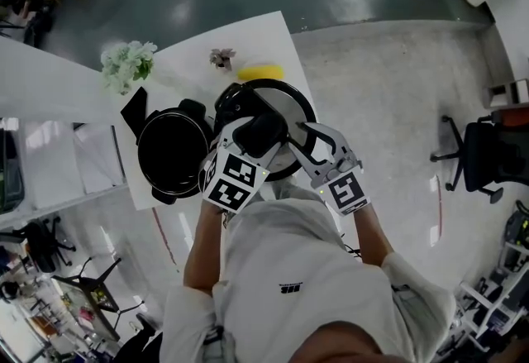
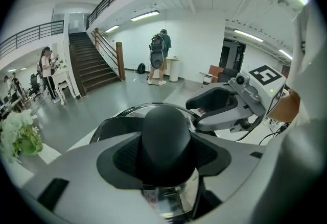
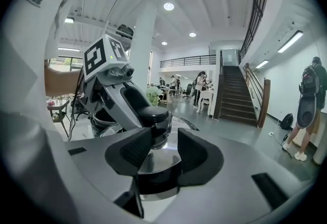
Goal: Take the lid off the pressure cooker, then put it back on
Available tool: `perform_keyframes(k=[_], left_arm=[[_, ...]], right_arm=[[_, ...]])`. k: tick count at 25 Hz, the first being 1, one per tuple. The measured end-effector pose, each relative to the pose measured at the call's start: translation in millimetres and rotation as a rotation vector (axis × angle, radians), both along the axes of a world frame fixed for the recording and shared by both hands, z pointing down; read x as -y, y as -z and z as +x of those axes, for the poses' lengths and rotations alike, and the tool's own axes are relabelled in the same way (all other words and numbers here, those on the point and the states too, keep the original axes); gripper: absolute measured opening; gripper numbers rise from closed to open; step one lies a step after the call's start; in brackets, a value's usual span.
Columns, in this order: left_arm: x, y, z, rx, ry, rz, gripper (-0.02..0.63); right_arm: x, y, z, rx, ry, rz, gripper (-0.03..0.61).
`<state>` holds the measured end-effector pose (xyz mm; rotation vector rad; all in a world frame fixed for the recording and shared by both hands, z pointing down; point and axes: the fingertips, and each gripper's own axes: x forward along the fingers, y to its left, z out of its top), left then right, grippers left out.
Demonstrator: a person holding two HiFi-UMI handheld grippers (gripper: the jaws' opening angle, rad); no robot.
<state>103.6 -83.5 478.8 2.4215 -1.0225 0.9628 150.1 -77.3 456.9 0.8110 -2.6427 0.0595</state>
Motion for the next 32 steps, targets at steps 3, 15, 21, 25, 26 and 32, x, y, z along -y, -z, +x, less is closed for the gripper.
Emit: perform_keyframes(k=[3, 15, 21, 25, 26, 32], left_arm=[[-4, 8, -14, 0.011, 0.009, 0.011, 0.288], [-22, 29, -79, 0.035, -0.011, 0.019, 0.288], [-29, 28, -116, 0.032, -0.017, 0.003, 0.288], [-33, 26, -135, 0.037, -0.025, -0.009, 0.288], [-34, 25, -139, 0.037, -0.029, -0.013, 0.288], [-42, 18, -164, 0.034, -0.064, -0.033, 0.288]], right_arm=[[-2, 5, -14, 0.006, 0.019, 0.008, 0.164], [-8, 23, -84, 0.029, 0.084, 0.081, 0.164], [-14, 26, -116, 0.019, 0.094, 0.092, 0.163], [-18, 25, -134, 0.008, 0.091, 0.081, 0.163], [-19, 25, -138, 0.008, 0.084, 0.070, 0.163], [-22, 19, -165, 0.000, 0.087, 0.082, 0.163]])
